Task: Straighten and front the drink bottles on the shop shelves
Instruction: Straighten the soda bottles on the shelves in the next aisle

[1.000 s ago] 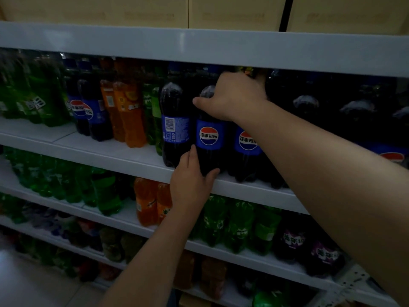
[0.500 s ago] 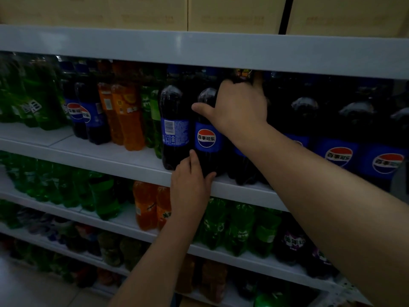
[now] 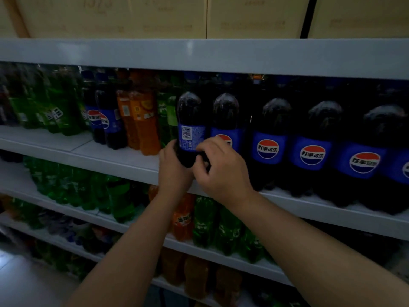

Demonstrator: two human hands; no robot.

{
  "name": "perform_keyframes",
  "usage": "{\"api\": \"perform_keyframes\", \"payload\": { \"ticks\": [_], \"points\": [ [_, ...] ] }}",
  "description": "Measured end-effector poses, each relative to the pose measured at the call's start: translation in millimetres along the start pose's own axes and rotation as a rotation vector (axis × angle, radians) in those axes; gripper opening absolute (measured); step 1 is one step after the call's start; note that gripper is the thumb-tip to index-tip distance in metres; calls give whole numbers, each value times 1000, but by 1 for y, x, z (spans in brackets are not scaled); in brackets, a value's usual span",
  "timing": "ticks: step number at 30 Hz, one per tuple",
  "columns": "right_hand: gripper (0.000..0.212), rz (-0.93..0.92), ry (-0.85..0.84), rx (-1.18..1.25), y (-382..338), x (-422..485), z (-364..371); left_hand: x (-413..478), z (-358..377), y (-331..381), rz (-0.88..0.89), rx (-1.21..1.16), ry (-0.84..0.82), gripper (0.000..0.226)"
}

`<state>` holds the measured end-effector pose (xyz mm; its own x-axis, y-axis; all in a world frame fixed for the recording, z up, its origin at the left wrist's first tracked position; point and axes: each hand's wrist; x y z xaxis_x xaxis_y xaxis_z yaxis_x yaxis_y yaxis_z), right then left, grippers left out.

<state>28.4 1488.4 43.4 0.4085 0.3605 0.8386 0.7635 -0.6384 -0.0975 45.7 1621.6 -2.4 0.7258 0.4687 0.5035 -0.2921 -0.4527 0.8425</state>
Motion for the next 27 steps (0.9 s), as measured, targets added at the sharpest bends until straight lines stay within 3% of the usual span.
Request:
{"api": "perform_keyframes", "payload": {
  "ticks": [6,11,13,15,17,20,24,27],
  "points": [
    [30,262,-140,87,-9,-6,21,13,-18,-13,-60,-88,-152,69],
    [53,443,-204,187,-23,-13,39,38,-55,-17,-165,-257,-555,62],
    [60,515,-219,232,-32,-14,47,42,-65,-12,-118,-177,-654,57],
    [62,584,-204,284,-39,-14,52,39,-67,-9,22,24,-608,57],
    [61,651,-180,367,-42,-13,52,29,-62,-9,93,149,-405,64],
    [57,724,-94,527,-43,-12,48,14,-48,-5,72,73,-268,61],
    [51,719,-29,607,-42,-13,42,16,-42,-6,62,39,-325,65],
    [46,698,-16,612,-40,-18,43,20,-41,-12,42,42,-420,87]
  ]
}}
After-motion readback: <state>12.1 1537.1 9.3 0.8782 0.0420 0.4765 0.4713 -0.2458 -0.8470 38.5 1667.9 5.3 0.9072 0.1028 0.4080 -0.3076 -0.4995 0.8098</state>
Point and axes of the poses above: each hand's wrist, its own x-axis towards the middle knuckle, its own z-axis out of the palm, y = z × x, and after that the axes turned 9 degrees about -x, right-handed
